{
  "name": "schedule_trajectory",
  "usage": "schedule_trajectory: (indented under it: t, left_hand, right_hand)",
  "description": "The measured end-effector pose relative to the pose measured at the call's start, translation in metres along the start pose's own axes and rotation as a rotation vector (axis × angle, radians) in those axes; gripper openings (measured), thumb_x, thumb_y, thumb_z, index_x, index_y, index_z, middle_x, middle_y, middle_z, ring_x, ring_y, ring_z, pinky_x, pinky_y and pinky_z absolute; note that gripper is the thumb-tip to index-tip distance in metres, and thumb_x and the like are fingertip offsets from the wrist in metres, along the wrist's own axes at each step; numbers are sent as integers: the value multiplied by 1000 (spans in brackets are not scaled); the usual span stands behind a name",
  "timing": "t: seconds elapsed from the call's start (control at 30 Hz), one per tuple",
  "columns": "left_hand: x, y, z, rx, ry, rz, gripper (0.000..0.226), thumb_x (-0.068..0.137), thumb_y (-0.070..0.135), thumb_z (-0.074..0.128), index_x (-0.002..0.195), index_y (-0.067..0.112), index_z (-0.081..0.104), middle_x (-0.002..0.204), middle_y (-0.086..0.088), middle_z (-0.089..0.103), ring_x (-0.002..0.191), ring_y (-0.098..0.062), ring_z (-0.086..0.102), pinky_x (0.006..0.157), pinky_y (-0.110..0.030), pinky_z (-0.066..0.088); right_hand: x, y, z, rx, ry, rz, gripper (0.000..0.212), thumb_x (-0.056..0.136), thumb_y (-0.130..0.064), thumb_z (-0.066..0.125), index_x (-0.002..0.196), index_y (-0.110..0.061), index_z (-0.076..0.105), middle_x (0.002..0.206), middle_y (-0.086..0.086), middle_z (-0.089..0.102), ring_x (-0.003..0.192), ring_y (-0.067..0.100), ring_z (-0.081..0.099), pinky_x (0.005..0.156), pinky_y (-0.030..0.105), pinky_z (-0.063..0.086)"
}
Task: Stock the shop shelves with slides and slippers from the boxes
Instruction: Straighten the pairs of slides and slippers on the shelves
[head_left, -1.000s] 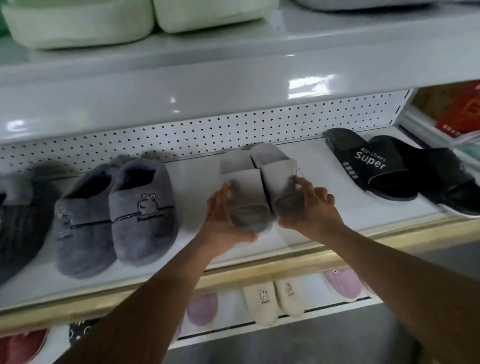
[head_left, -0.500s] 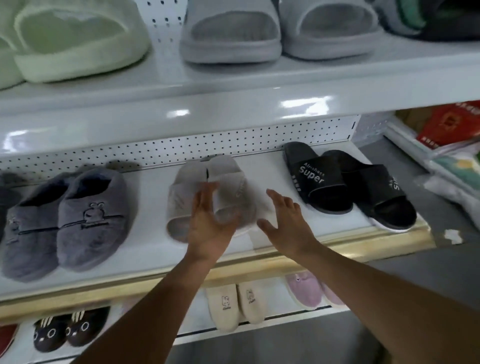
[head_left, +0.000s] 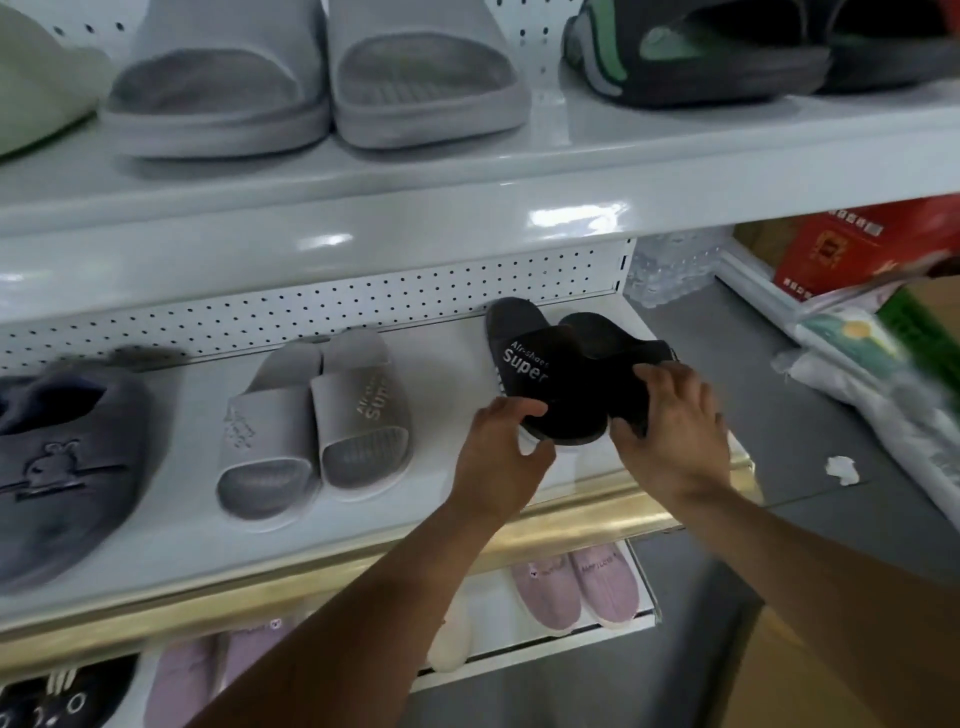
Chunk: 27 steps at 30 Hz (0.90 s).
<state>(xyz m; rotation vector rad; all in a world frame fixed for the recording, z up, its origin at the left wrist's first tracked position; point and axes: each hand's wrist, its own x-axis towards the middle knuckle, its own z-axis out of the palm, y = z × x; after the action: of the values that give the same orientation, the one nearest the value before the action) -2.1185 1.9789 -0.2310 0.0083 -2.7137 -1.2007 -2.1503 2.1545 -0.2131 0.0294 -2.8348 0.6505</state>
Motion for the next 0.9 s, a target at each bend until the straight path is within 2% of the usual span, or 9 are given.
schedule_trajectory:
  t: [0.07, 0.13, 0.23, 0.33, 0.5, 0.67, 0.8, 0.9]
  left_hand:
    - [10, 6, 18, 85, -63, 30, 44, 86, 21, 66, 129, 18, 57, 131, 1, 55, 123, -18, 47, 96, -22, 38]
    - [19, 7, 30, 178, -128, 26, 51, 89, 26, 64, 137, 17, 50, 141, -1, 48, 131, -19, 41, 103, -28, 37]
    - [28, 3, 39, 331, -152, 36, 56, 91, 33, 61, 143, 19, 45, 147, 1, 43, 139, -17, 31, 112, -27, 28]
    - [29, -2, 43, 455, -106, 82, 48, 91, 39, 59, 136, 25, 54, 136, 7, 52, 137, -16, 29, 106, -30, 33]
    - [27, -3, 50, 490, -44, 82, 33, 88, 38, 64, 120, 28, 64, 122, 9, 54, 123, -18, 40, 90, -30, 35]
    - [22, -3, 50, 464, -74, 79, 30, 83, 41, 67, 109, 25, 63, 114, 8, 52, 115, -18, 39, 85, -28, 39]
    - [17, -3, 51, 390, -70, 69, 28, 77, 40, 74, 97, 24, 64, 106, 8, 53, 110, -18, 40, 83, -30, 42]
    - [17, -1, 55, 320, -83, 67, 25, 75, 36, 77, 91, 22, 63, 101, 8, 53, 107, -18, 43, 83, -31, 43]
  right_hand:
    - [6, 23, -4, -32, -86, 116, 77, 76, -43, 68, 141, -22, 31, 144, 8, 28, 132, 34, 29, 106, 48, 31]
    - [11, 44, -5, -46, -242, 213, 97, 68, -52, 73, 145, -26, 20, 147, 8, 20, 135, 36, 25, 109, 49, 31]
    - [18, 65, -2, 20, -385, 282, 106, 62, -51, 76, 147, -31, 16, 142, 9, 30, 130, 37, 33, 107, 47, 36]
    - [21, 73, 2, 19, -343, 237, 99, 62, -51, 74, 145, -29, 24, 133, 11, 47, 122, 36, 44, 100, 43, 42]
    - [28, 73, 8, -44, -315, 187, 100, 58, -63, 67, 141, -24, 29, 126, 11, 53, 116, 36, 45, 95, 41, 42]
    - [37, 67, 14, -47, -285, 215, 90, 67, -59, 70, 138, -17, 33, 122, 14, 52, 116, 35, 40, 92, 41, 40]
    - [44, 63, 18, -5, -283, 220, 94, 65, -56, 75, 137, -14, 31, 128, 15, 49, 121, 37, 40, 99, 43, 38]
    - [50, 62, 20, 67, -299, 214, 99, 62, -52, 79, 140, -19, 27, 132, 12, 45, 123, 36, 39, 99, 43, 38]
